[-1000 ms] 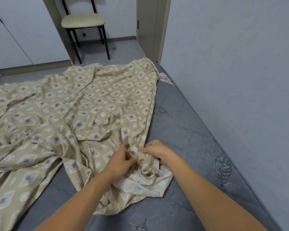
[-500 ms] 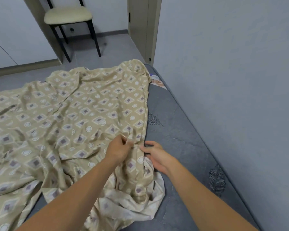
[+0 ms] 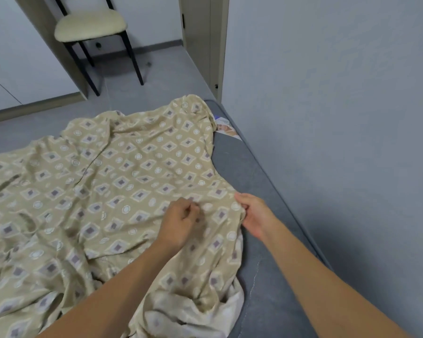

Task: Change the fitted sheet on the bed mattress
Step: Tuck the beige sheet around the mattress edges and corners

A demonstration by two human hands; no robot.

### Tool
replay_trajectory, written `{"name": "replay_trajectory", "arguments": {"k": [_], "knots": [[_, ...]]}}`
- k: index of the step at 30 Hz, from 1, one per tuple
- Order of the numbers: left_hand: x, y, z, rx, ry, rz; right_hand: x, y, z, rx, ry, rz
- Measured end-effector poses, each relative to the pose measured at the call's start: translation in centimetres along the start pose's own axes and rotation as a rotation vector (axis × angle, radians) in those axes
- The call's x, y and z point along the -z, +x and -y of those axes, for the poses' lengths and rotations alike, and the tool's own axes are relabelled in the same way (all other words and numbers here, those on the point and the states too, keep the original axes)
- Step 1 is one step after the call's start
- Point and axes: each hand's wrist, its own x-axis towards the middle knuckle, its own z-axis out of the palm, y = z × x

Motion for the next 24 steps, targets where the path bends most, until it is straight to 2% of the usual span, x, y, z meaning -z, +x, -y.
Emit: {"name": "replay_trajectory", "arguments": {"k": [3,4,6,8,9,11,13,16,18,20,22,24], "knots": [[-1.3,2.2,-2.5,-0.100,0.116,-0.040,0.9,-0.5,3.8,0.031,0.034,0.087],[-1.6,2.8,-3.0,-0.114,0.186,-0.036,1.1,-0.4,4.2,0.003,-0.035,0.107],[-2.0,3.7,-3.0,-0.058,0.420,0.043,1.6,0.2,3.5,-0.091,-0.362,0.070],[-2.0,4.4,-2.1,0.055,0.624,0.147,2.4,0.9,1.9,-0.278,-0.662,0.042],[-2.0,4.7,-1.5,0.101,0.679,0.189,2.9,1.2,1.3,-0.360,-0.750,0.044],[-1.9,4.9,-0.5,0.156,0.719,0.226,3.6,1.6,1.3,-0.390,-0.864,-0.005],[-1.8,5.1,0.3,0.145,0.760,0.203,4.2,1.6,2.8,-0.205,-0.943,-0.187],[-2.3,5.8,0.8,0.086,0.822,0.136,5.5,1.4,6.9,0.436,-0.998,-0.706],[-3.0,6.8,0.3,0.020,0.826,0.085,6.1,1.2,8.7,0.716,-0.901,-0.866],[-3.9,8.1,-0.6,-0.049,0.838,0.066,6.6,1.9,9.0,0.713,-0.892,-0.781],[-4.8,9.6,-1.4,-0.065,0.810,0.065,7.2,3.1,8.4,0.510,-0.854,-0.568],[-5.5,11.4,-1.5,-0.050,0.773,0.042,8.1,4.6,8.0,0.358,-0.849,-0.468]]}}
